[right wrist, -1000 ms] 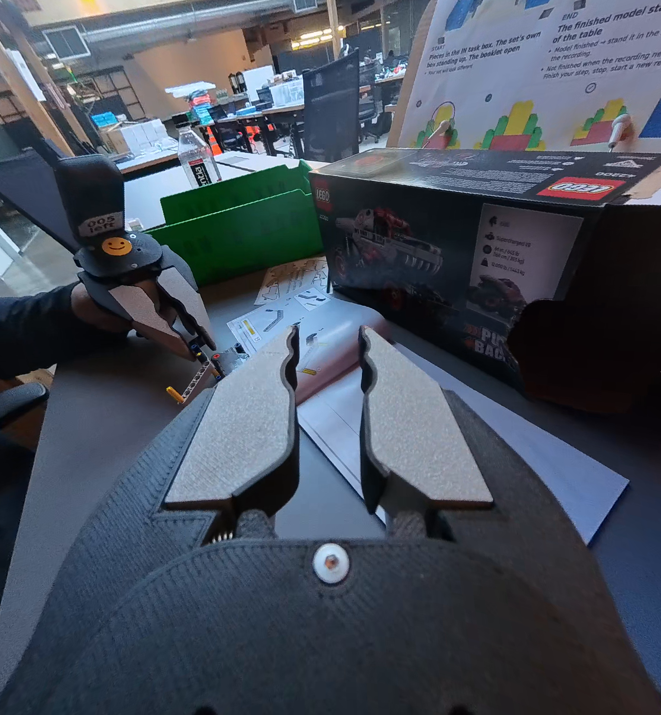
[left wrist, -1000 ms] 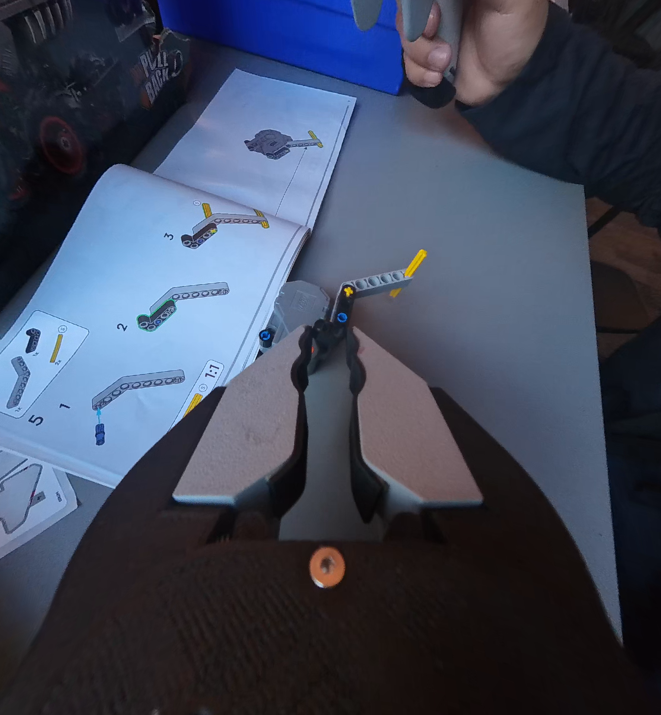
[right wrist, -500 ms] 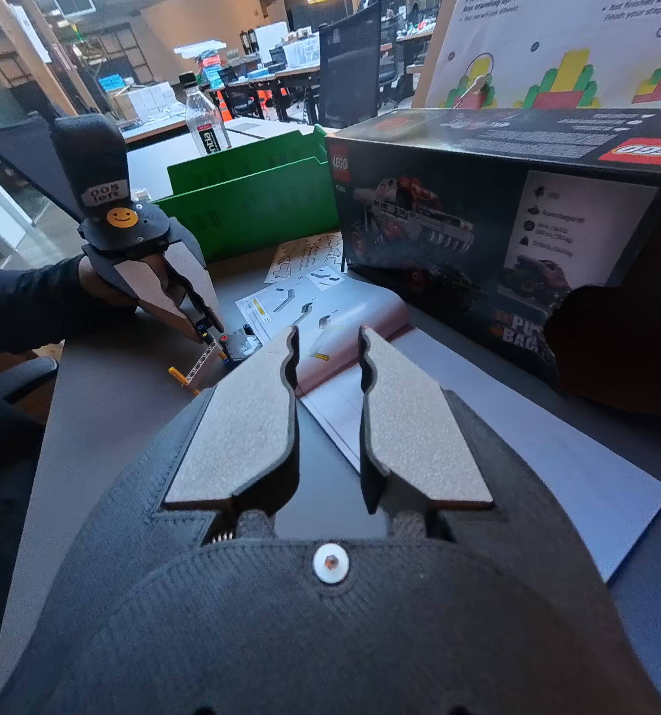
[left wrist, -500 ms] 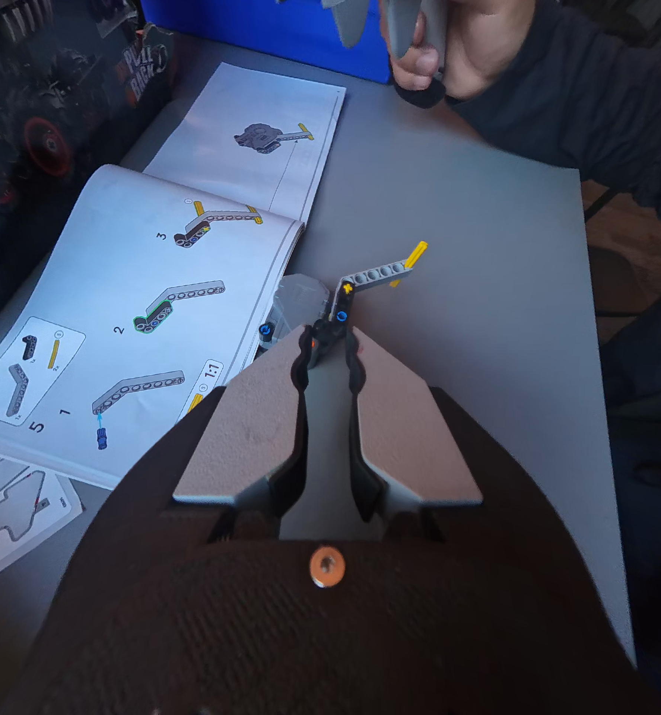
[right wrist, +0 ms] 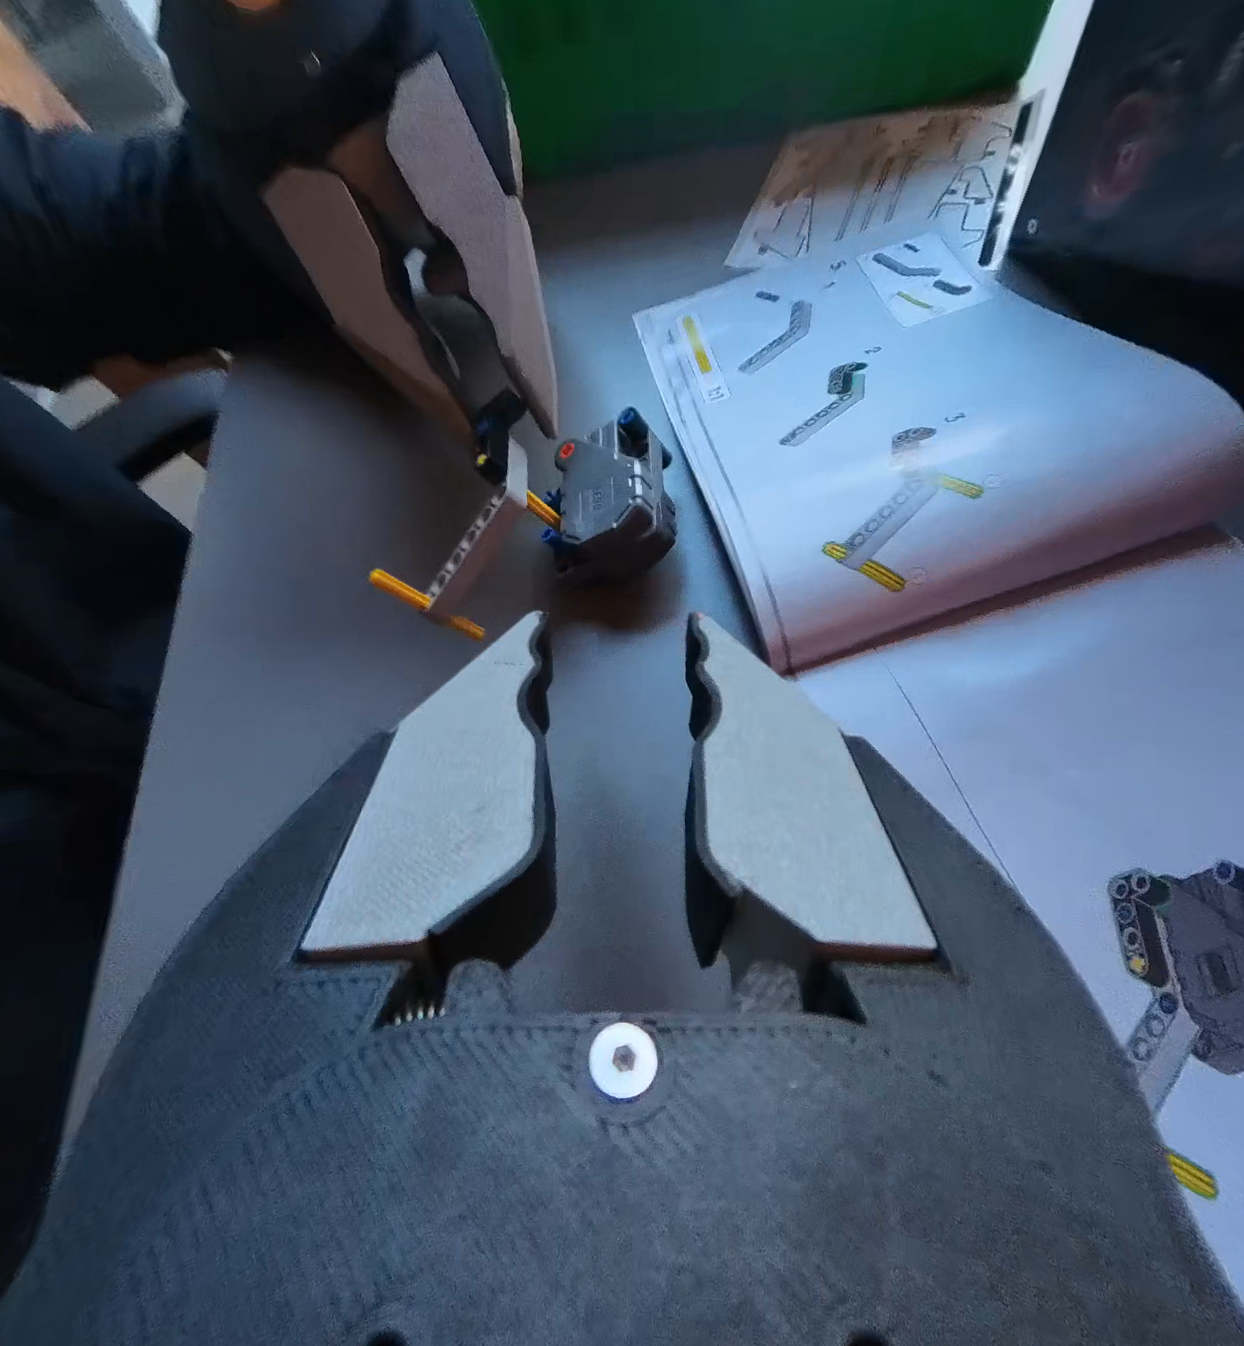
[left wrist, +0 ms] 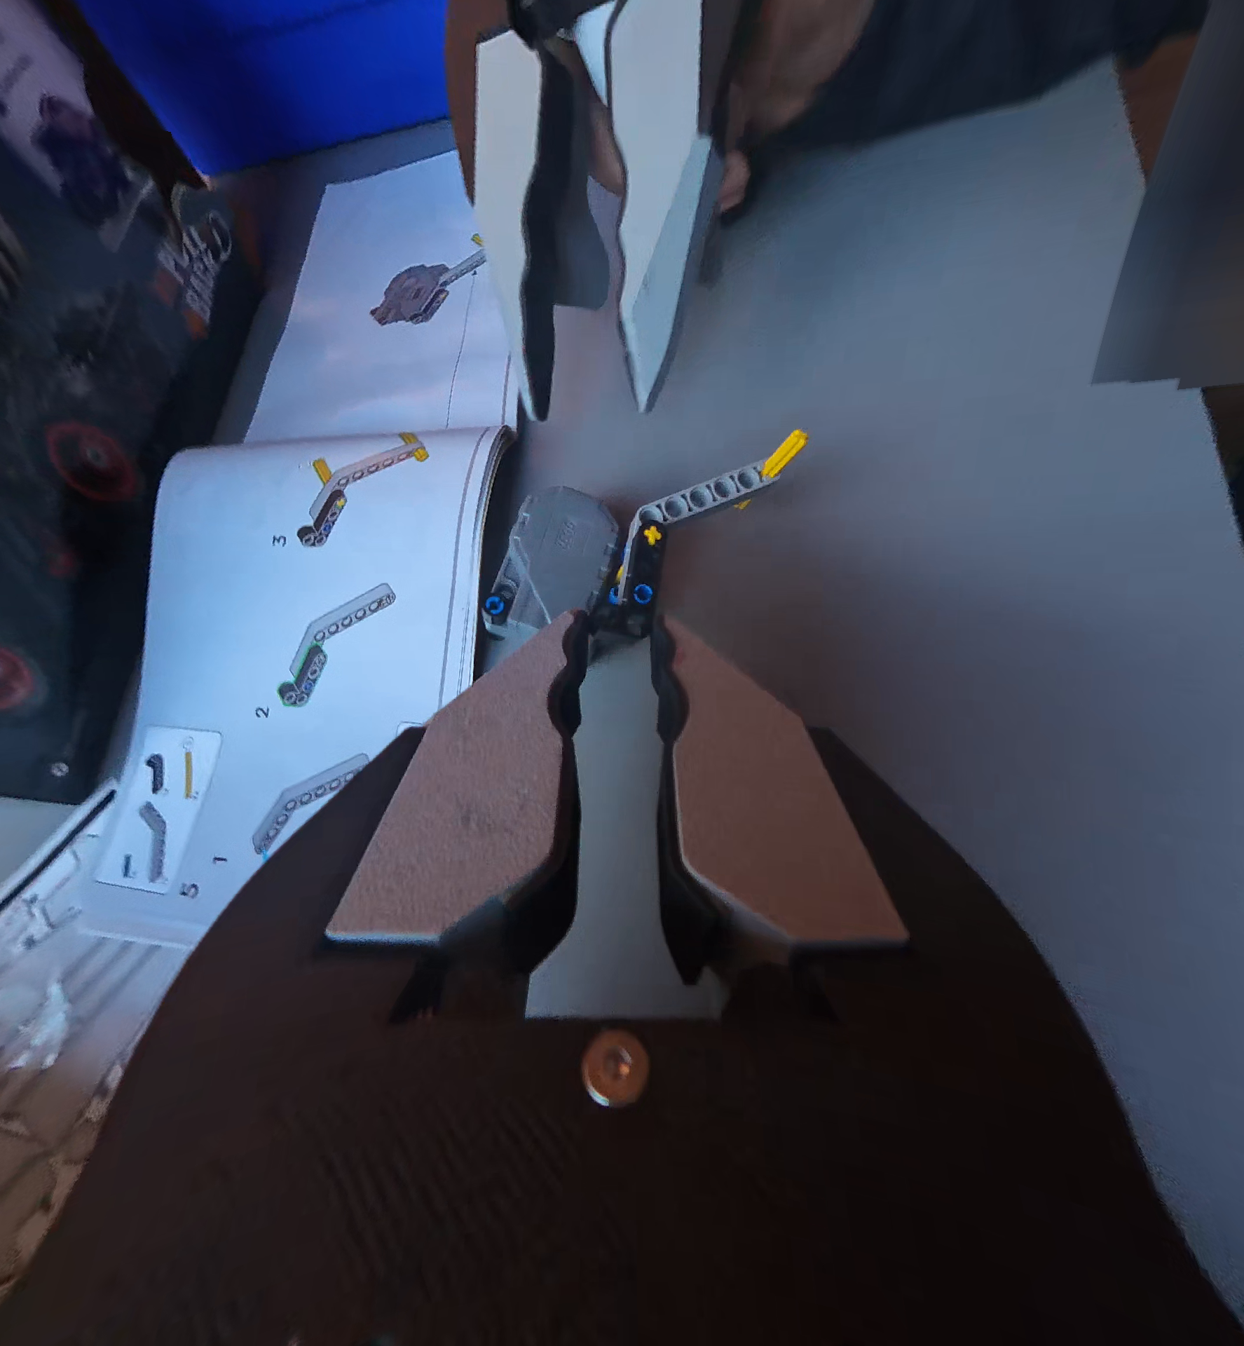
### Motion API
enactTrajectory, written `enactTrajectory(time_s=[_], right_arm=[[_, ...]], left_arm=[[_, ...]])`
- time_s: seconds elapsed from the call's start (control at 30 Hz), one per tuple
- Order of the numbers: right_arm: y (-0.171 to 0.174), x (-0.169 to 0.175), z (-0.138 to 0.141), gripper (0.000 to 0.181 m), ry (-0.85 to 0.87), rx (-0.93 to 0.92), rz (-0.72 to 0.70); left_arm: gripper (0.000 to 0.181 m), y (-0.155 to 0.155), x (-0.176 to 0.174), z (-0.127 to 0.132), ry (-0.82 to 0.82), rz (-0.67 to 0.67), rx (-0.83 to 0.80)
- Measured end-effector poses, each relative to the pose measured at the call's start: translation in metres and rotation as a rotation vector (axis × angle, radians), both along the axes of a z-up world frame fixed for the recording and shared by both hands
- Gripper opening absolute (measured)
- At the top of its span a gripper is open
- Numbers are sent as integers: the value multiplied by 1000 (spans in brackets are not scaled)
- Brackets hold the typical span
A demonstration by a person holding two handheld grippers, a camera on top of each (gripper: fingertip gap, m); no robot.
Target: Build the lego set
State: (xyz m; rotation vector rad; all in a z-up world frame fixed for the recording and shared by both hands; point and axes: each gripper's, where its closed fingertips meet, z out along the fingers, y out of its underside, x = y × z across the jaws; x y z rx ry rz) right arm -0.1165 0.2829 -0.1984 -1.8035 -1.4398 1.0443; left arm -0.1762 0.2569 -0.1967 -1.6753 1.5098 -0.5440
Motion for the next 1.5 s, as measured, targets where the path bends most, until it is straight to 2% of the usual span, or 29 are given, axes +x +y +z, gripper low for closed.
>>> enactTrajectory(time_s=[0.2, 0.3, 0.5, 0.63, 0.77, 1.2, 1.5], right_arm=[[3, 8, -4, 32, -54, 76, 8], [19, 25, 3, 33, -72, 115, -49], [52, 60, 66, 33, 169, 143, -246], [69, 78, 87, 33, 287, 126, -363], [73, 80, 87, 34, 315, 77, -382], [66, 66, 72, 33, 242, 84, -342], [58, 50, 48, 33, 152, 59, -281]], left_arm=[[14, -2, 2, -6, 25, -1, 8], [14, -2, 4, -6, 24, -2, 22], [14, -2, 5, -5, 32, -3, 57], [14, -2, 5, -4, 25, 0, 47], [14, -2, 5, -4, 20, 2, 43], [14, 0, 6, -3, 26, 7, 77], [14, 0, 2, -4, 48, -5, 92]])
